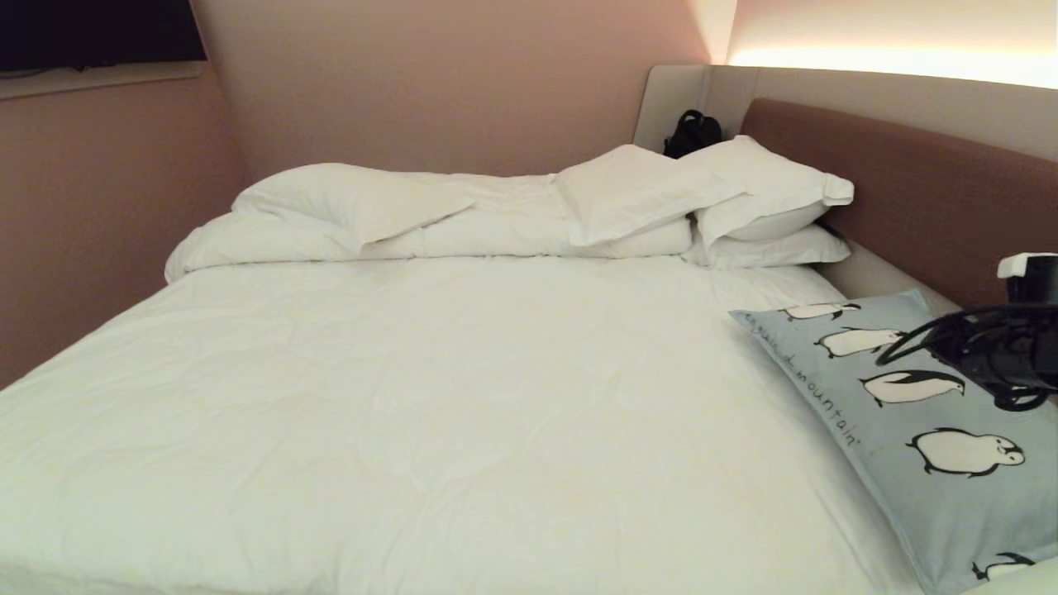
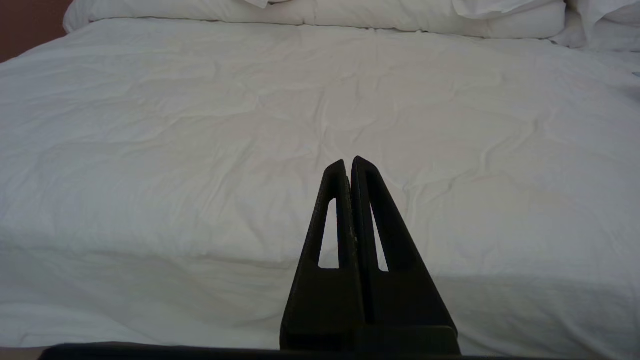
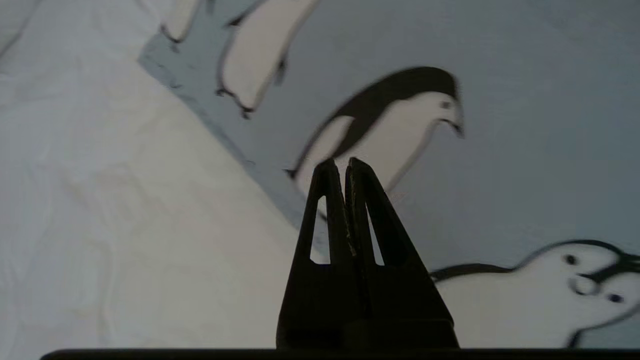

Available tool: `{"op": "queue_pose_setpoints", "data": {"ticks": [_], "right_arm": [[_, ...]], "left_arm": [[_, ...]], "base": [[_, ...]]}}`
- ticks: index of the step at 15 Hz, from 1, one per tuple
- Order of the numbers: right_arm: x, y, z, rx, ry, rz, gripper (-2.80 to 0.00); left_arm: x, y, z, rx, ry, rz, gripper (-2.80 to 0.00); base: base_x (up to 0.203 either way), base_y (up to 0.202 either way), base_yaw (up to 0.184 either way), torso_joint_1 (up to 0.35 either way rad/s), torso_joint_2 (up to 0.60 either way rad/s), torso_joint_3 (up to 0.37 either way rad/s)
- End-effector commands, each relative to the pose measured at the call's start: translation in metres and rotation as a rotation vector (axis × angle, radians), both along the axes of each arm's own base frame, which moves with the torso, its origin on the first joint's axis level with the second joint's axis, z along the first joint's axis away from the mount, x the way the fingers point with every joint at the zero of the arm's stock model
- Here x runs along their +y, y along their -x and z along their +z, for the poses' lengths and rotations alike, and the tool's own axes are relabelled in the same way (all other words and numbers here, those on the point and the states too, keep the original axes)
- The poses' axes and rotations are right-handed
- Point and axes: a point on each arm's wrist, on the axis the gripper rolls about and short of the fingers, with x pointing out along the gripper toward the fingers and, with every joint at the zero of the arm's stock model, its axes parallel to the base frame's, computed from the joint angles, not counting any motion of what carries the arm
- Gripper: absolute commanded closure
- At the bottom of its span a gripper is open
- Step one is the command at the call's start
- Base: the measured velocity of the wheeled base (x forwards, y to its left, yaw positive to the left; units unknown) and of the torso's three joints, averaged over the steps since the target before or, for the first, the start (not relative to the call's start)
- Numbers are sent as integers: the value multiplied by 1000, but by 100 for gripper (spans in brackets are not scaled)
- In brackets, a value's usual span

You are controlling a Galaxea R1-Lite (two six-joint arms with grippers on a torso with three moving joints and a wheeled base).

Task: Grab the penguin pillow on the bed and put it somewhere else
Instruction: Pick up the pillow

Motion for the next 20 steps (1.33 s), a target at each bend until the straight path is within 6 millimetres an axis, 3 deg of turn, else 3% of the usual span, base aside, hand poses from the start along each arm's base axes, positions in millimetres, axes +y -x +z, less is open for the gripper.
{"op": "queue_pose_setpoints", "data": {"ticks": [1,6,8,11,12,18,20], "right_arm": [[-15,15,-10,25,-52,10,0],[-20,48,-25,30,-56,-24,0],[-33,63,-31,19,-54,-46,0],[-52,70,-33,7,-66,-66,0],[-56,70,-34,7,-68,-75,-280],[-66,75,-38,21,-69,-100,-280],[-82,85,-40,4,-105,-72,-280]], "left_arm": [[0,0,0,-1,0,1,0],[0,0,0,-1,0,1,0],[0,0,0,-1,0,1,0],[0,0,0,-1,0,1,0],[0,0,0,-1,0,1,0],[0,0,0,-1,0,1,0],[0,0,0,-1,0,1,0]], "base": [[0,0,0,0,0,0],[0,0,0,0,0,0],[0,0,0,0,0,0],[0,0,0,0,0,0],[0,0,0,0,0,0],[0,0,0,0,0,0],[0,0,0,0,0,0]]}}
